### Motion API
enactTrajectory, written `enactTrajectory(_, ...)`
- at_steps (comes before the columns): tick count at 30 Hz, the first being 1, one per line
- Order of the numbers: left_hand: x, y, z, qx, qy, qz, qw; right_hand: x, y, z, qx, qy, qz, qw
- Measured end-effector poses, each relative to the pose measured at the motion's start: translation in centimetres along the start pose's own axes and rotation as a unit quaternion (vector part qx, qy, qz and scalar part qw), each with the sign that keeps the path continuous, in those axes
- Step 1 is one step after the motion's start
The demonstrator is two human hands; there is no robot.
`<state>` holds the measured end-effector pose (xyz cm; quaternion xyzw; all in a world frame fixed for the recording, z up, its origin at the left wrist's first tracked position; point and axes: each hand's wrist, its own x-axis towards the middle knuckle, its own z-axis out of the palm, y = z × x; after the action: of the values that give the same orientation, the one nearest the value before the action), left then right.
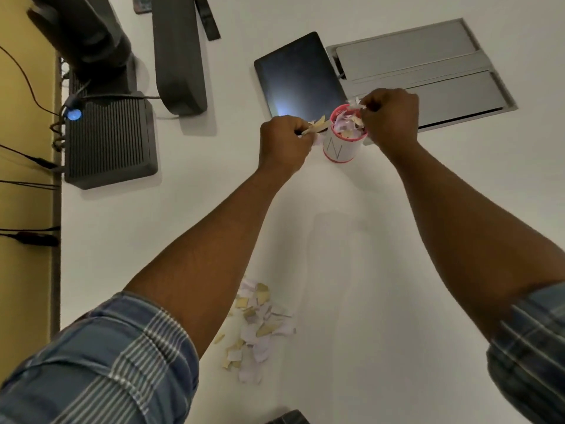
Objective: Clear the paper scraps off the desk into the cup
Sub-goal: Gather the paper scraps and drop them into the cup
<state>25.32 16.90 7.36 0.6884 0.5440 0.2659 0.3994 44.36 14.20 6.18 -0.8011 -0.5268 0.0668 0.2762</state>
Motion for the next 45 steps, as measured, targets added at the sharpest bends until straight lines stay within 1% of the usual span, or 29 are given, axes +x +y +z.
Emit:
enactTrajectory(3,-0.1,-1.0,0.4,0.014,-0.004,0.003,1.0,1.4,-0.1,1.4,-0.095,-0.079,-0.038,0.992)
enactTrajectory(6,0.2,-1.7,0.5,0.022,0.001,-0.006,1.0,2.0,-0.6,2.3,-0.185,-0.163,-0.053,0.968)
enactTrajectory(8,0.6,-1.9,0.4,0.024,0.003,-0.01,1.0,2.3,-0.7,2.9,-0.213,-0.203,-0.04,0.955)
enactTrajectory(11,1.0,-2.0,0.1,0.024,0.002,-0.011,1.0,2.9,-1.1,3.2,-0.275,-0.26,-0.003,0.926)
enactTrajectory(13,1.4,-2.0,-0.1,0.03,0.001,-0.007,1.0,3.5,-1.4,2.8,-0.289,-0.272,-0.024,0.918)
enactTrajectory(16,2.1,-1.6,0.1,0.038,0.009,0.003,0.999,3.8,-1.3,1.2,-0.295,-0.248,-0.095,0.918)
enactTrajectory(18,2.6,-0.9,0.6,0.045,0.017,0.021,0.999,3.4,-1.0,0.1,-0.257,-0.202,-0.094,0.94)
enactTrajectory(21,3.8,0.6,2.1,0.079,0.008,0.058,0.995,1.7,-0.8,-0.6,-0.124,-0.107,-0.04,0.986)
enactTrajectory(23,4.9,1.6,3.2,0.11,-0.013,0.084,0.99,0.0,-0.6,-0.8,-0.043,-0.033,0.011,0.998)
enactTrajectory(26,6.5,2.9,4.8,0.187,-0.057,0.152,0.969,-3.2,-0.2,-0.9,0.057,0.06,0.091,0.992)
enactTrajectory(28,7.1,3.7,5.8,0.26,-0.106,0.199,0.939,-5.5,0.5,-0.4,0.094,0.09,0.146,0.981)
enactTrajectory(31,7.4,4.5,7.4,0.376,-0.183,0.252,0.873,-9.6,1.4,1.1,0.137,0.082,0.197,0.967)
enactTrajectory(32,7.5,4.6,7.9,0.402,-0.197,0.256,0.857,-11.0,1.5,1.6,0.146,0.067,0.199,0.967)
enactTrajectory(34,7.6,4.7,8.6,0.433,-0.21,0.252,0.84,-13.6,1.7,2.8,0.152,0.028,0.189,0.97)
enactTrajectory(36,7.8,4.6,9.0,0.436,-0.224,0.245,0.836,-15.7,2.0,3.7,0.153,-0.01,0.188,0.97)
enactTrajectory(40,8.0,5.3,8.9,0.42,-0.246,0.238,0.841,-17.7,2.0,5.3,0.147,-0.068,0.201,0.966)
enactTrajectory(43,8.2,6.0,7.7,0.395,-0.239,0.224,0.859,-18.3,1.4,6.1,0.147,-0.097,0.188,0.966)
enactTrajectory(45,8.0,5.7,7.1,0.38,-0.209,0.231,0.871,-18.6,1.0,6.4,0.15,-0.104,0.172,0.968)
